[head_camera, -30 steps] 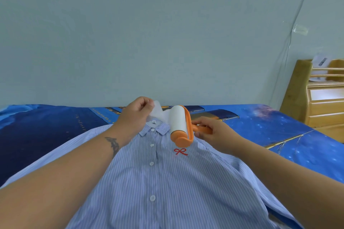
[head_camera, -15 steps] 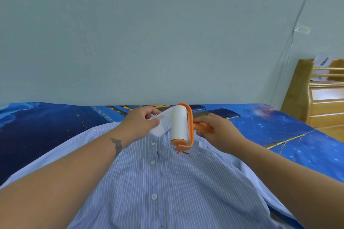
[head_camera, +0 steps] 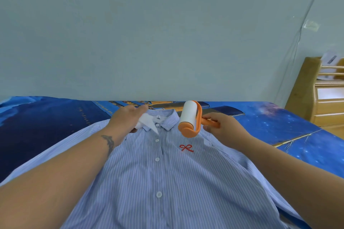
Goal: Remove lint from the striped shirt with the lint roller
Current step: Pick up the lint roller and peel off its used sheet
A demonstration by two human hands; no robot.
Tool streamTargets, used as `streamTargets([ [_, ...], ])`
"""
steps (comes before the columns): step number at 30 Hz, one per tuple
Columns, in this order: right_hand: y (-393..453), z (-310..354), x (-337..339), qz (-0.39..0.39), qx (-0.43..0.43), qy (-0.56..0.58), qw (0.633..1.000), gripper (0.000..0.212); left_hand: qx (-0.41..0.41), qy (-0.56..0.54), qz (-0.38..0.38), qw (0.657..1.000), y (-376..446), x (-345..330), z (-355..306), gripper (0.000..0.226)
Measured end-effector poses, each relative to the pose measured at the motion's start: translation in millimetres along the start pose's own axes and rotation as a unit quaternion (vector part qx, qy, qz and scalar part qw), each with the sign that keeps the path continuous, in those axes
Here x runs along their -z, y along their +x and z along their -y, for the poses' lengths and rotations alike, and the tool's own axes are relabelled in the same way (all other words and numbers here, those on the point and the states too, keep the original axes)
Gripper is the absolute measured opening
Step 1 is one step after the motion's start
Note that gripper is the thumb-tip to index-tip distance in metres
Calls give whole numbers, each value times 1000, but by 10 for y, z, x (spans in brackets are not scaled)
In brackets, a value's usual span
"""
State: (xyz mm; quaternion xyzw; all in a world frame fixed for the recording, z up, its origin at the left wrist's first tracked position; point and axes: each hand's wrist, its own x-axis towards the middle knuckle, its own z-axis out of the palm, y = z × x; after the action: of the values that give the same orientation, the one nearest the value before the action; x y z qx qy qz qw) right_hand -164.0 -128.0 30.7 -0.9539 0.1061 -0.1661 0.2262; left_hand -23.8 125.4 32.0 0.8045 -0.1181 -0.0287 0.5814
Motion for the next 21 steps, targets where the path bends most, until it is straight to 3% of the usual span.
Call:
streamTargets([
  [2, 10, 31, -29, 17, -1, 2, 1000, 26, -41, 60, -17, 997, 30, 9, 82, 29],
  [7, 43, 77, -114, 54, -7, -16, 998, 25, -59, 100, -59, 991, 160, 136, 215, 6],
  [18, 244, 148, -324, 93, -3, -47, 995, 25, -39, 133, -151, 979, 670, 645, 580, 30],
  [21, 279, 185, -387, 114, 6, -63, 991, 26, -33, 149, -138, 979, 844, 774, 621, 47],
])
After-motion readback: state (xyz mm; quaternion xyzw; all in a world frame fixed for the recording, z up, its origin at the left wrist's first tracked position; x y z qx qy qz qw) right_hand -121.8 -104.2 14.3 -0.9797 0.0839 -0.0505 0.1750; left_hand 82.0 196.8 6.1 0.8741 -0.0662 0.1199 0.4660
